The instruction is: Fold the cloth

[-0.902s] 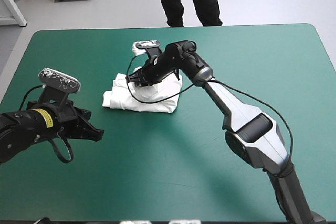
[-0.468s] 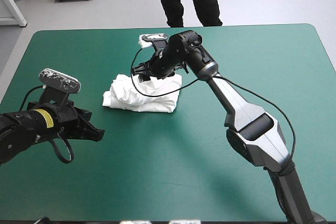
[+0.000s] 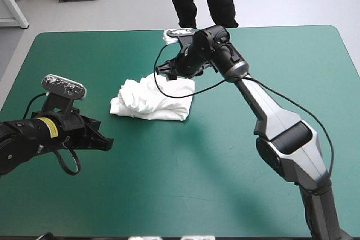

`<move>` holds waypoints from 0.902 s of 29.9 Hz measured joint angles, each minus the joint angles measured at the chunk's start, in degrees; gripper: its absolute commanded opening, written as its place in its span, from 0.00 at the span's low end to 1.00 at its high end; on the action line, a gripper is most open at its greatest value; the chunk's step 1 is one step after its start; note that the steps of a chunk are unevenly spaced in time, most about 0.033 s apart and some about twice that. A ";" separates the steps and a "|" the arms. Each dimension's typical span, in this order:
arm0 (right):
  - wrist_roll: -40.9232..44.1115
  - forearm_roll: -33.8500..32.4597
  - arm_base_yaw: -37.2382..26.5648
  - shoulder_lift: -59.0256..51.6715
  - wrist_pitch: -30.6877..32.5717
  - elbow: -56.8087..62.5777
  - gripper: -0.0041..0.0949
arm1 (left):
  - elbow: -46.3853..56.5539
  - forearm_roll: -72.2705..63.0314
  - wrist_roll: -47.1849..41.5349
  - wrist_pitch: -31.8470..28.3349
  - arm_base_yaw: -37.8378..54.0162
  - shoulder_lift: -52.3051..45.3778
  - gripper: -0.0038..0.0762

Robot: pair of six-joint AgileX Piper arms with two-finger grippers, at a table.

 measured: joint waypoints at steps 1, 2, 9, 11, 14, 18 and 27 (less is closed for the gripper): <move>-0.38 -0.20 -0.40 -1.77 -0.05 3.19 0.58 | 0.00 0.00 0.00 0.00 0.00 0.00 0.04; -0.74 -0.36 -0.74 -3.14 -0.05 5.49 0.58 | 0.00 0.00 -0.07 0.00 0.00 0.00 0.04; -4.94 0.35 -2.62 -6.50 -1.15 18.79 0.59 | 0.00 0.05 0.06 0.00 0.00 0.00 0.04; -6.09 1.89 -2.62 -5.68 -3.17 20.64 0.61 | 0.00 0.05 0.06 0.00 0.00 0.00 0.04; -6.74 3.74 -2.62 -4.03 -5.96 21.67 0.64 | 0.00 0.05 0.06 0.00 0.00 0.00 0.04; -6.87 4.54 -2.62 -1.16 -8.78 21.85 0.64 | 0.00 0.05 -0.06 0.00 0.00 0.00 0.04; -6.95 5.59 -2.77 2.14 -11.38 21.84 0.32 | 0.00 0.05 -0.37 0.00 0.00 0.00 0.04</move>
